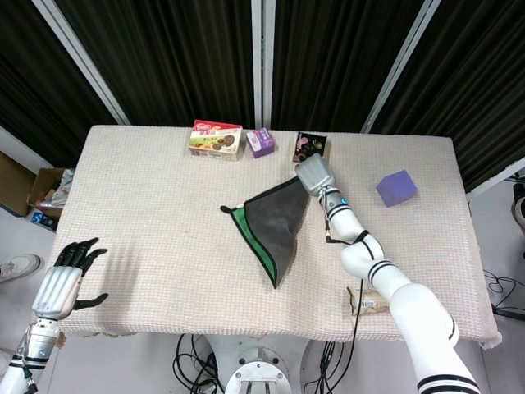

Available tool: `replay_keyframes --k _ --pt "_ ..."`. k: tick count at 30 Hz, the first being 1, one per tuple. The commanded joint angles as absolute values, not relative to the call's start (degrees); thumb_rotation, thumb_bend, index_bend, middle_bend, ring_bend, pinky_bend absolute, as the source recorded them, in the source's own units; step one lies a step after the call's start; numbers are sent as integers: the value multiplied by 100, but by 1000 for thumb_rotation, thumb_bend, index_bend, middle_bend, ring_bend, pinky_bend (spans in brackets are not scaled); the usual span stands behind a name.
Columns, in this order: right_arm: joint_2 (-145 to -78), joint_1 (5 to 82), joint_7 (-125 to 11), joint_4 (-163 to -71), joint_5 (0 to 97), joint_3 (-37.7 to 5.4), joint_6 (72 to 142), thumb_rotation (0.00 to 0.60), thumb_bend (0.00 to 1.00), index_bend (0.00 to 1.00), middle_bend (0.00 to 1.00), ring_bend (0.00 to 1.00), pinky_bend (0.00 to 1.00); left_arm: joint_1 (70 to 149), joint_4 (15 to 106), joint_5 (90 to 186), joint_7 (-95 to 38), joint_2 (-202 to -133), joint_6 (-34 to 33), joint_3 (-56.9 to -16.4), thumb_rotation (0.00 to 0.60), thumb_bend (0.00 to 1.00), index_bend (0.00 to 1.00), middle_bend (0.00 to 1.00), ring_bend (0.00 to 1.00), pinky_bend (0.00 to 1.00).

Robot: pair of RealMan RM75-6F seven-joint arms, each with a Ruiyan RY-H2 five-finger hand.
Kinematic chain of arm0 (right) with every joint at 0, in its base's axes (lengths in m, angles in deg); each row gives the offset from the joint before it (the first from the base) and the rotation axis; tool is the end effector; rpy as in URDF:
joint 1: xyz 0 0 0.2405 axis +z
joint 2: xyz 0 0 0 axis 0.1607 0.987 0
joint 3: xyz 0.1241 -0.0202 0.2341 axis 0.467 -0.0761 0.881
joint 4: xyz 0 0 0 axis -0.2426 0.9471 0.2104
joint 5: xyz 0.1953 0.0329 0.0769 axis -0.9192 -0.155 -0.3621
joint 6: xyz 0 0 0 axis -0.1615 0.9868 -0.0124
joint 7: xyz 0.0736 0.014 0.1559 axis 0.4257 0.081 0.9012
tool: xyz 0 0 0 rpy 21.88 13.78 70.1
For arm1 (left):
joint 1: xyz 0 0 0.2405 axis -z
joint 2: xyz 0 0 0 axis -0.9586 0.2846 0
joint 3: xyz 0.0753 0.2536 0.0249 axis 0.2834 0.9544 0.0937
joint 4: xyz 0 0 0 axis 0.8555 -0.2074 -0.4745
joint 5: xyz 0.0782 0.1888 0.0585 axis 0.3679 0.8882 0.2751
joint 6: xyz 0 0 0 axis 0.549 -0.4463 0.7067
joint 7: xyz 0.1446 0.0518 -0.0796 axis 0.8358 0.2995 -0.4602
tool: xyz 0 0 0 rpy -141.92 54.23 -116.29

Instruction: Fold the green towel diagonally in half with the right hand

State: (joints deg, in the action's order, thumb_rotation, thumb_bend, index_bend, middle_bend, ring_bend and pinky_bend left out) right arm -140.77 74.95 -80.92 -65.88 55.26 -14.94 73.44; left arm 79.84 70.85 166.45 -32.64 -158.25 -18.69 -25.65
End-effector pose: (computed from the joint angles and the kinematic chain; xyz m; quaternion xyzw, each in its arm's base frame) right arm -0.1232 -0.5225 -0.0820 0.8247 -0.1473 0.1756 0.5171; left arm -0.3324 0.1978 0.0914 -0.6337 -0.4277 -0.3792 0.5213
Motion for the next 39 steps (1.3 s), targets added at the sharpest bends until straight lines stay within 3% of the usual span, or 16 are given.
replay_keyframes --k 1,9,22,30,39 --pt "-14336 7606 -7859 -6212 5709 -1564 7315 600 306 473 210 0 0 7975 7067 16635 -3297 -15828 -1864 -2566 600 56 215 66 84 92" --pt "-14739 7769 -7749 -5456 5814 -1534 7241 600 355 660 280 0 0 7941 6993 16623 -3448 -15834 -1864 -2558 600 55 215 66 84 92" --pt "-14877 7835 -8201 -5066 5761 -1323 7499 600 358 674 275 0 0 7871 6877 16620 -3602 -15856 -1909 -2549 600 56 215 66 84 91" --pt "-14398 7437 -7596 -5956 6568 -1935 8724 600 358 663 270 0 0 7894 6861 16660 -3610 -15863 -1893 -2560 600 55 216 66 84 92" --pt "-13402 6851 -7952 -8057 7515 -2600 10357 600 358 658 269 0 0 7910 6907 16705 -3574 -15852 -1903 -2566 600 55 216 66 84 91"
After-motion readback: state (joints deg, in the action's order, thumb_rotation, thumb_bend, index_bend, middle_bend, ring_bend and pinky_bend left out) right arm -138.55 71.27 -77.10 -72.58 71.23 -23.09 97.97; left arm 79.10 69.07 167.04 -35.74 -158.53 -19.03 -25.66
